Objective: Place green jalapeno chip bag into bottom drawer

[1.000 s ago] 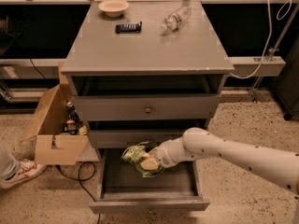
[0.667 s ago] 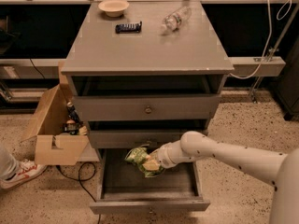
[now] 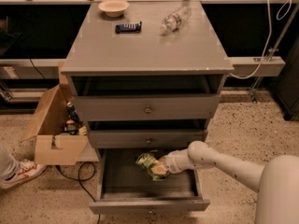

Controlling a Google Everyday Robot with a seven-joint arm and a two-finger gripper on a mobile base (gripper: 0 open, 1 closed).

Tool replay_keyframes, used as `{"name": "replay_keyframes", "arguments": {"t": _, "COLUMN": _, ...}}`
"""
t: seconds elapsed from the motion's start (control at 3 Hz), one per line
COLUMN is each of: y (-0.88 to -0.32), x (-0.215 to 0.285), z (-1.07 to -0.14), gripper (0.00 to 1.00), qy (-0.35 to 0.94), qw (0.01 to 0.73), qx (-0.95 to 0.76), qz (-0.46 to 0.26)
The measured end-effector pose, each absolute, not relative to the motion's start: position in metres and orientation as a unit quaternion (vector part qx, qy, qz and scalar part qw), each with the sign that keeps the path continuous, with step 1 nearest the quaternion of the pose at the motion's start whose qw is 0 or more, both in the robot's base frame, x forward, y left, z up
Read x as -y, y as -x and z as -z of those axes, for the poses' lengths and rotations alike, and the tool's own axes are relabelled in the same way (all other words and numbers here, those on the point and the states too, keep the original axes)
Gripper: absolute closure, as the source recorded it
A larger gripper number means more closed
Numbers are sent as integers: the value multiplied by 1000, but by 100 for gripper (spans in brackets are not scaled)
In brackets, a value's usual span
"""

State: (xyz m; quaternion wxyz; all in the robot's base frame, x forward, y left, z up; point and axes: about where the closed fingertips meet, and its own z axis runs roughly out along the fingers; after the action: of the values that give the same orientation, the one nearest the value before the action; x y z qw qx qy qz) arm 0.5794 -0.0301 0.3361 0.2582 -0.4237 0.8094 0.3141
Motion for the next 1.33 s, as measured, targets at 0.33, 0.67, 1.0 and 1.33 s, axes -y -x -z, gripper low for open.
{"name": "replay_keyframes", "arguments": {"t": 0.33, "y": -582, "x": 43, "z": -302, "gripper": 98, "qy": 409, "qw": 263, "qx": -812, "qz": -323}}
{"name": "replay_keyframes", "arguments": {"t": 0.67, "y": -584, "x": 54, "z": -272, "gripper": 79, "qy": 394, "qw": 257, "qx": -816, "qz": -335}}
{"name": "replay_keyframes", "arguments": {"t": 1.0, "y": -589, "x": 63, "z": -249, "gripper": 48, "qy": 376, "qw": 259, "qx": -811, "qz": -366}}
{"name": "replay_keyframes", "arguments": {"t": 1.33, "y": -592, "x": 70, "z": -242, "gripper": 25, "qy": 366, "qw": 265, "qx": -805, "qz": -383}}
